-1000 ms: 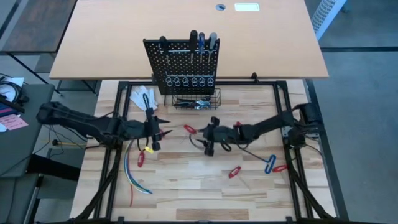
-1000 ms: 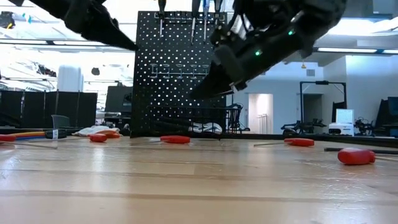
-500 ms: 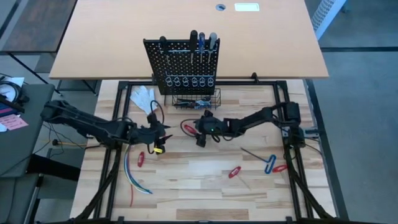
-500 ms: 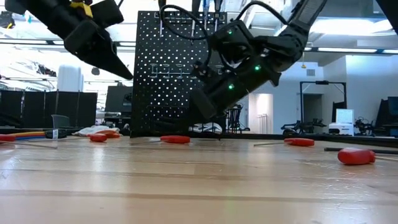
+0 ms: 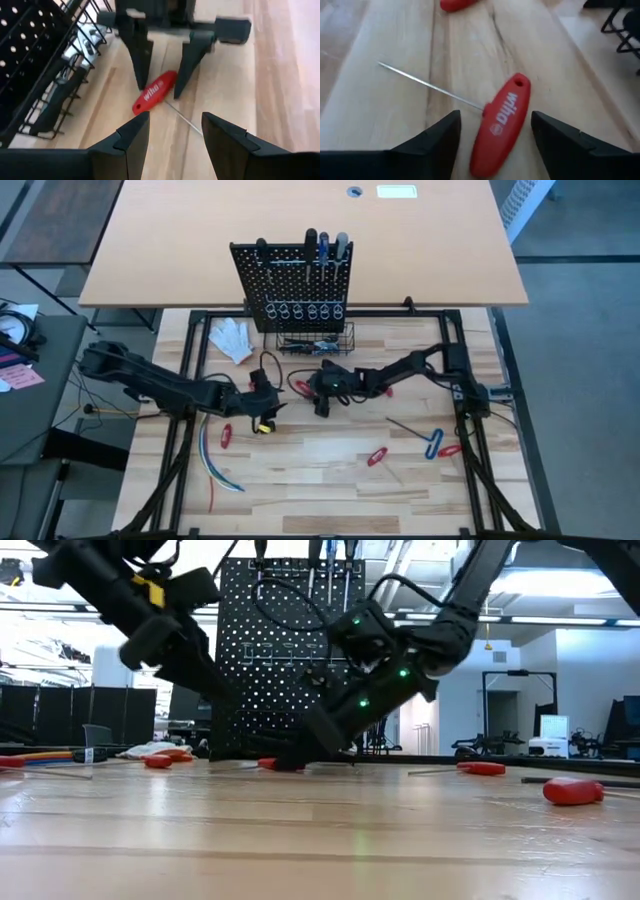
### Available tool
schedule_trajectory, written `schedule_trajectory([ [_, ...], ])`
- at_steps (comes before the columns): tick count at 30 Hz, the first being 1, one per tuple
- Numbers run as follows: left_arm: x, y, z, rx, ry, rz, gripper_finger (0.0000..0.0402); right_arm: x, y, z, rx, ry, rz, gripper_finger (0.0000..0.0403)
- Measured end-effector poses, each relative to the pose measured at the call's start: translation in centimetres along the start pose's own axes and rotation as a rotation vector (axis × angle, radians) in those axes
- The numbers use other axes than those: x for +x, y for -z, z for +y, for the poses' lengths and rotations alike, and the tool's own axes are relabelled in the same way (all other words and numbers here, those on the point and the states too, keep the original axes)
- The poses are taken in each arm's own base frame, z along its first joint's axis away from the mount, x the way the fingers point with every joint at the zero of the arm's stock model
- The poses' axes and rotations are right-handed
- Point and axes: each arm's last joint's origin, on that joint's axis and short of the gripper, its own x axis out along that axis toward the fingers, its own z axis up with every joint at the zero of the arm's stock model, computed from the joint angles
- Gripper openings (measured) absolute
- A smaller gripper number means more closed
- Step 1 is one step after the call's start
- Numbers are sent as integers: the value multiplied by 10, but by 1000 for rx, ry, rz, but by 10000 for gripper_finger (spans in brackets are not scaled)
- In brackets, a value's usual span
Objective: Hang tools onto peg board
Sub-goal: Hang the red allen wrench on the black pegboard
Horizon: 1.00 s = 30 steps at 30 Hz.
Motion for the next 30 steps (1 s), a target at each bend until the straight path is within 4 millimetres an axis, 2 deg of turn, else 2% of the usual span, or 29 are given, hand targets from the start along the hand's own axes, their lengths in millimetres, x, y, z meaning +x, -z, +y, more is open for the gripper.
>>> schedule_trajectory([
  [3,7,1,1,1,23,23,175,2,-6,0,-7,-3,57,205],
  [10,4,-2,6,-38,99,8,175,6,-4,2,-18,-7,90,89],
  [16,0,-7,9,-27,86,-27,175,-1,-10,15,-59,2,87,87],
  [25,0,-11,10,-15,50,-70,206,-28,-27,66,-329,154,59,87],
  [30,1,-11,10,-42,56,-75,225,-42,-42,84,-411,221,-30,86],
])
